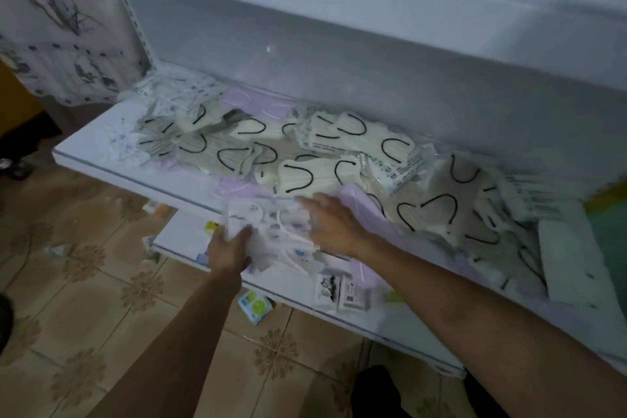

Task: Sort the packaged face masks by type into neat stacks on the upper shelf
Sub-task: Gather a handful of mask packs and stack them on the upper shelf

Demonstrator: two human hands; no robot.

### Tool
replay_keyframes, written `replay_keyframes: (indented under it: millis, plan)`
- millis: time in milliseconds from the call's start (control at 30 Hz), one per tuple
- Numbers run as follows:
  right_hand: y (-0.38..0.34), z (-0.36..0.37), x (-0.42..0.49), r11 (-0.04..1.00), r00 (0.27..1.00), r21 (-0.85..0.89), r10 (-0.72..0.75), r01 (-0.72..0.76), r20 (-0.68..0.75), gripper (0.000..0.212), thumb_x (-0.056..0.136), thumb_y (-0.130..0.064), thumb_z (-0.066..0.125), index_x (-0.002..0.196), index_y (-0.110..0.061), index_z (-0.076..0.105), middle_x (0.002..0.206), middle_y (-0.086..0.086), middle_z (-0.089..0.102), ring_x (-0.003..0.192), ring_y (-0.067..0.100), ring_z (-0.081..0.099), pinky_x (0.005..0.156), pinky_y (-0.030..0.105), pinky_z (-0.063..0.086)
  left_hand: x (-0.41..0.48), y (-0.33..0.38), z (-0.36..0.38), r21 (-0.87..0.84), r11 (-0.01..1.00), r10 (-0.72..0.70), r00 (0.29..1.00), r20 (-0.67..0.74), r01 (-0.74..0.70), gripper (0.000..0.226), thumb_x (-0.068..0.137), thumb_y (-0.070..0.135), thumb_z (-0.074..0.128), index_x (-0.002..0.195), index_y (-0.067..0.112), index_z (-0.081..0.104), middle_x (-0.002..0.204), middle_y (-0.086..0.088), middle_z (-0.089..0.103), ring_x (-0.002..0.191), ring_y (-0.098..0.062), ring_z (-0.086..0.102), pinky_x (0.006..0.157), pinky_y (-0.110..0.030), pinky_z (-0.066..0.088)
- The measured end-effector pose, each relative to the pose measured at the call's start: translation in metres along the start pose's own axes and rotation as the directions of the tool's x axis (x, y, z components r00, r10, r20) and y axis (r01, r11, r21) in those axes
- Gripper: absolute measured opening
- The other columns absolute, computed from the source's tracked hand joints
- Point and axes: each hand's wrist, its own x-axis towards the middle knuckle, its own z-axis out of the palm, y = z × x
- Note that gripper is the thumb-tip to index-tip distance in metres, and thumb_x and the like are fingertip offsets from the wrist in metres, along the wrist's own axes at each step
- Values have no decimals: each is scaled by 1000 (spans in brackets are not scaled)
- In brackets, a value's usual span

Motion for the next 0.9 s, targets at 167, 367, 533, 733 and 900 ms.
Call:
replay_keyframes:
  millis: [167,367,533,733,900]
  plan:
    - [-70,-43,-31,562,899,702,295,-437,323,104,76,-38,76,151,-18,6,152,5,27,133,25,39,96,38,45,-34,51,-65,-176,984,42,991,126,-20,37,90,17,60,125,15,49,112,-7,55,92,-21,56,72,-31,44]
    - [-189,-109,-38,298,982,939,127,-171,139,18,83,-14,71,91,-15,55,87,3,57,74,15,58,70,29,54,-72,165,-133,-235,947,249,963,100,-220,35,90,19,61,124,13,54,99,-5,65,79,-18,60,63,-28,51]
    - [-240,-198,-63,495,970,853,71,167,-231,51,78,1,71,125,-1,50,113,9,60,82,16,63,61,19,54,-116,257,-141,-225,883,441,892,97,-412,32,86,21,66,112,9,53,110,-11,59,77,-14,53,66,-28,46]
    - [-208,-282,-89,550,902,781,107,297,-418,78,74,-2,75,141,-2,35,131,13,53,106,26,61,68,27,53,-160,311,-83,-159,786,618,753,224,-598,35,84,20,68,111,3,53,89,-8,59,74,-20,58,56,-26,50]
    - [-137,-333,-115,614,793,715,227,334,-566,66,72,2,75,132,3,47,129,18,56,104,29,62,77,35,57,-181,314,5,-180,773,623,675,396,-608,18,82,4,65,80,12,49,89,-10,62,79,-22,60,69,-30,48]
